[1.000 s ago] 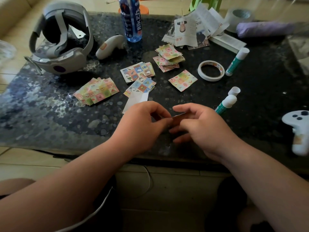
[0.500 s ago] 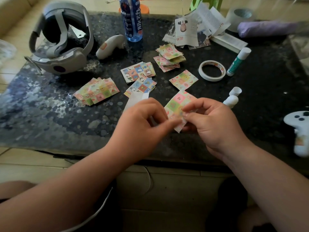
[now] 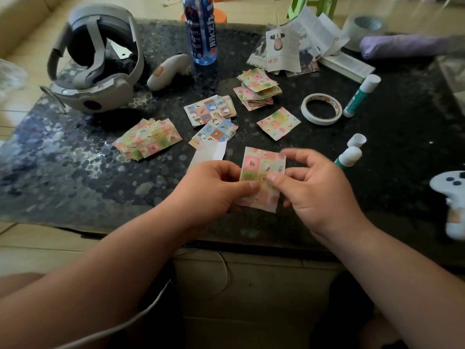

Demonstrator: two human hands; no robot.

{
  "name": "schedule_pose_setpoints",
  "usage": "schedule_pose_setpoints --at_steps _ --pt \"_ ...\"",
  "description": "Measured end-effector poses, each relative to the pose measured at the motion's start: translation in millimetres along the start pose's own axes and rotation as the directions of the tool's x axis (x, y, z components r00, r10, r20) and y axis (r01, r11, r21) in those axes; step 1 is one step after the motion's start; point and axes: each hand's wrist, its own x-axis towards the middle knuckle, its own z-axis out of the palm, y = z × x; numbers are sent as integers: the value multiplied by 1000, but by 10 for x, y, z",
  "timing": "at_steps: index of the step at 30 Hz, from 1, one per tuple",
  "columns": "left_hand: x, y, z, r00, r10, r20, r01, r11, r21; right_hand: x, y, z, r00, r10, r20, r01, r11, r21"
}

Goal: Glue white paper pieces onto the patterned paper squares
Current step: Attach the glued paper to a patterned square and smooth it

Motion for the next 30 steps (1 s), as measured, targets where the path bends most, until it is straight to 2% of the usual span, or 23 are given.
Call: schedule_pose_setpoints --at_steps 3,7,10,13,17,24,27,30 --pt "-7 -8 24 999 -9 36 10 999 -49 -6 10 12 999 -4 45 7 998 -61" --pt "16 -9 14 999 14 -29 -17 993 -117 -1 16 6 995 13 95 -12 1000 -11" --pt "22 -5 4 997 27 -75 -39 985 -168 8 19 1 997 9 76 -9 1000 2" --pt "17 21 6 997 -3 -78 -19 957 -289 -2 14 11 994 68 87 -74 995 72" --pt "36 47 -11 995 -50 -91 12 926 -379 4 36 18 984 123 132 -133 989 67" --pt "77 64 -92 994 -35 -108 -4 940 -341 17 -5 -20 965 190 181 -203 977 57" --pt "74 75 -122 995 -13 -94 -15 956 -293 19 -18 -24 974 153 164 -164 985 52" --pt "56 73 -114 998 19 -57 -33 965 -258 17 -45 -8 992 81 98 -93 988 123"
